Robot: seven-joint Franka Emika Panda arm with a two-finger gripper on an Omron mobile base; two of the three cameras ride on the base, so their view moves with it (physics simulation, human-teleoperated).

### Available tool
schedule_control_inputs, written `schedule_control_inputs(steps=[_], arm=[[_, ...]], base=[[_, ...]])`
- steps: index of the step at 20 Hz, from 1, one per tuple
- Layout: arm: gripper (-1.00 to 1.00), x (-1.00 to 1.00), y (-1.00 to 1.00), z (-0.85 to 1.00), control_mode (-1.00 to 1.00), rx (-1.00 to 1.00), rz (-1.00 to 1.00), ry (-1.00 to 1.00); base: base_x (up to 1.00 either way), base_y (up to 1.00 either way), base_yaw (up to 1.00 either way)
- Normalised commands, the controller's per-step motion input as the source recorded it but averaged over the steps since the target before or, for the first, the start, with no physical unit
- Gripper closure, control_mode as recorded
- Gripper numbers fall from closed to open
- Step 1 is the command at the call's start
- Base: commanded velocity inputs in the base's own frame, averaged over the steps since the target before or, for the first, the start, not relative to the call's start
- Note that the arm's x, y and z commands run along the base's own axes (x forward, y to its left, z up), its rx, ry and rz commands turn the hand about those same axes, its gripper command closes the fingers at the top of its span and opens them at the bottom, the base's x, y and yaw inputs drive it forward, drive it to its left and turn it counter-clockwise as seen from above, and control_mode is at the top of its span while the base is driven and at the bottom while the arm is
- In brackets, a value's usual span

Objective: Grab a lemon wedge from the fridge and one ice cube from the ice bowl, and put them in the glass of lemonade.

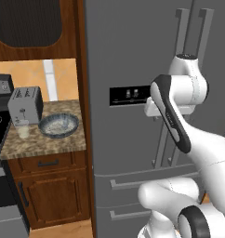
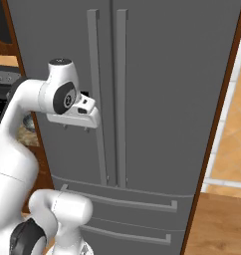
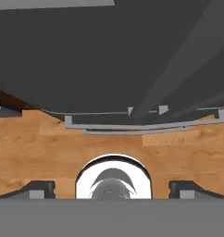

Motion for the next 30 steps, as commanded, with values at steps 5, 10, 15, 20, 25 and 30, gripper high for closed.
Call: schedule_control_inputs(steps=[5, 10, 15, 20, 25, 30], arm=[[-1.0, -0.16, -0.04, -0.04, -1.0, 0.0, -0.01, 0.04], [-1.0, -0.42, -0.23, -0.03, -1.0, 0.03, -0.06, 0.01], [-1.0, -0.33, -0.16, -0.11, -1.0, 0.01, -0.06, 0.03], [-1.0, -0.3, 0.0, -0.07, -1.0, 0.0, -0.04, 0.0], [-1.0, -0.19, -0.01, 0.0, -1.0, 0.01, -0.01, 0.0], [-1.0, -0.11, 0.06, 0.0, 1.0, 0.0, 0.0, -0.02]], base=[[0.0, 0.0, 0.0], [0.0, 0.0, 0.0], [0.0, 0.0, 0.0], [0.0, 0.0, 0.0], [0.0, 0.0, 0.0], [-0.11, 0.11, 0.0]])
